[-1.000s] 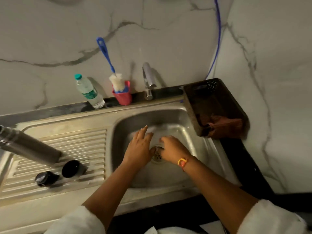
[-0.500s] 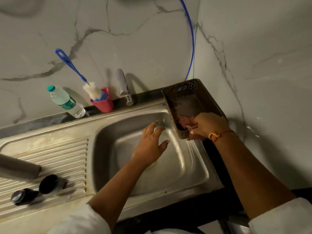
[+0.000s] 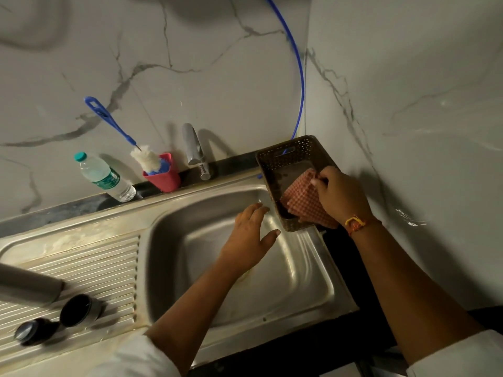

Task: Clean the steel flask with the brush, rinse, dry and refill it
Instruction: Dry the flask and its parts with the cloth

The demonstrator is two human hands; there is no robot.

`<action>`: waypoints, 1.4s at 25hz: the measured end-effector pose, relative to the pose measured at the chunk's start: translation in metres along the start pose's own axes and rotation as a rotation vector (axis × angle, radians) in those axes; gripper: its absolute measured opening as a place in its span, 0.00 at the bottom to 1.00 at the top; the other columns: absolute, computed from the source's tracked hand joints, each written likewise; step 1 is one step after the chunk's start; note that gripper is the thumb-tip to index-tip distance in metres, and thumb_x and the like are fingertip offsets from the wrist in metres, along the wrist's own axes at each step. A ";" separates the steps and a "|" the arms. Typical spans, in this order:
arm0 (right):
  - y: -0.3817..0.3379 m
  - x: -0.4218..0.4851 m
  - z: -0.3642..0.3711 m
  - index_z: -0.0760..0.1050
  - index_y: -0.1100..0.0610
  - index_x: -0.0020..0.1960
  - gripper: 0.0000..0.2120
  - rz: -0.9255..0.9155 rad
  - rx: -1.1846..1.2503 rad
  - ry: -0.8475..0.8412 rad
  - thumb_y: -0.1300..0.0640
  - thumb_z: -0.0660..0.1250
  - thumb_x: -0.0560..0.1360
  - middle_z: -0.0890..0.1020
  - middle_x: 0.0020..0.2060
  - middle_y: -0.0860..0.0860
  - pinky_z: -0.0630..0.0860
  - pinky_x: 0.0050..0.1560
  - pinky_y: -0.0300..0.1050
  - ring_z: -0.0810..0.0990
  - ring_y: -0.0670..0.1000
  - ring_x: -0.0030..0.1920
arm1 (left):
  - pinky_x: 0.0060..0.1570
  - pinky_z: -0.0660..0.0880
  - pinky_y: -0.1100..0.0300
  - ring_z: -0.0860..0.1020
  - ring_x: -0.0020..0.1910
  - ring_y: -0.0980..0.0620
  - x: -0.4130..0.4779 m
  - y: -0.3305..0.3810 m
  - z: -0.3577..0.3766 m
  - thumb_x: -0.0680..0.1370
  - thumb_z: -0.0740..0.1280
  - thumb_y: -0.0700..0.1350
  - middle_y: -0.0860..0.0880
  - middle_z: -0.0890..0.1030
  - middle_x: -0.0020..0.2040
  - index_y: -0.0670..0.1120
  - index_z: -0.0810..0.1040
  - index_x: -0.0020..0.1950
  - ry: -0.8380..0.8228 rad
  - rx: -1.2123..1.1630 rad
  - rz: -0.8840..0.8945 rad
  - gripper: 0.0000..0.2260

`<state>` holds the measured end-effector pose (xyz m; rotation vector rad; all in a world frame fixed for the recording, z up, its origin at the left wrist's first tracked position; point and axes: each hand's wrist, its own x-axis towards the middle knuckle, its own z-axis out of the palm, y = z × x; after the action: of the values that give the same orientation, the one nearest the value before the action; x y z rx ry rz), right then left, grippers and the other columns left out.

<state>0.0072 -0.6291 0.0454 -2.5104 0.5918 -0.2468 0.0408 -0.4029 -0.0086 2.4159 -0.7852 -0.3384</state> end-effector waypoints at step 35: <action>-0.248 -0.094 0.125 0.71 0.60 0.69 0.23 -0.032 1.238 -1.050 0.71 0.66 0.76 0.80 0.62 0.60 0.80 0.54 0.58 0.80 0.60 0.62 | 0.63 0.78 0.41 0.80 0.64 0.37 -0.189 -0.152 -0.208 0.77 0.70 0.34 0.37 0.80 0.65 0.44 0.72 0.73 0.121 -1.444 -0.270 0.25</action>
<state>0.0491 -0.3402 0.0716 -1.1511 -0.0862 0.5331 0.0428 -0.0962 0.0805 1.1214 -0.0156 -0.5827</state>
